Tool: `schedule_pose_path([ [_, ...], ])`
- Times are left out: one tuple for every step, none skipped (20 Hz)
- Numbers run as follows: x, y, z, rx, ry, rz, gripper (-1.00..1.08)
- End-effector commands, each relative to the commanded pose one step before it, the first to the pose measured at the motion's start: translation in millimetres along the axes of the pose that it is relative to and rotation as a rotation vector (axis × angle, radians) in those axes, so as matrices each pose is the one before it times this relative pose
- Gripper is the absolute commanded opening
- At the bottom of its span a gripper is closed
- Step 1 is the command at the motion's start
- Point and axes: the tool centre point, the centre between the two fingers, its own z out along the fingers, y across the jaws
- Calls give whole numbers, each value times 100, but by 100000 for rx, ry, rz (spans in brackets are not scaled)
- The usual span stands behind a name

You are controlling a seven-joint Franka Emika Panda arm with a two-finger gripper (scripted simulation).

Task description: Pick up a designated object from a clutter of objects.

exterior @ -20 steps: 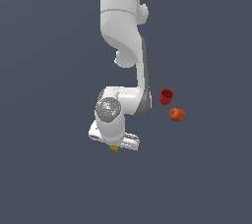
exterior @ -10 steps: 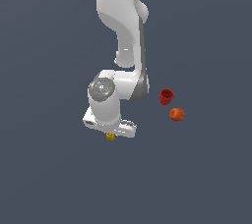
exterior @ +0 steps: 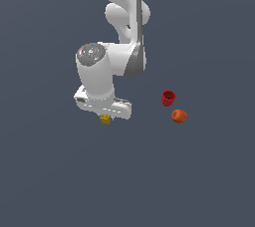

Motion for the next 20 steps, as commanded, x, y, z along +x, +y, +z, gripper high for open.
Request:
schedule_pose_path([
  [-1147,885,-1883,40,59,-6,-100],
  [-445,353,-747,0,0,0,-100],
  [-445,367,-752,48,-2,7,-100],
  [-447,356,-756,0,0,0,-100],
  [-448,359,-761,0,0,0,-100],
  [-449,361,-767,0,0,0,-100],
  [-451,364,-773,0,0,0,-100],
  [-452,367,-781,0,0,0,-100],
  [-454,371,-789,0,0,0,-100],
  [-457,375,-797,0,0,0,-100],
  [-460,380,-807,0,0,0,-100],
  [-463,386,-819,0,0,0,-100],
  [-464,390,-828,0,0,0,-100],
  [-448,381,-808,0,0,0,-100],
  [-429,367,-779,0,0,0,-100],
  [-410,353,-748,0,0,0,-100],
  [-391,338,-717,0,0,0,-100],
  [-370,324,-687,0,0,0,-100],
  [-354,312,-667,-38,17,25,-100],
  [-327,297,-628,0,0,0,-100],
])
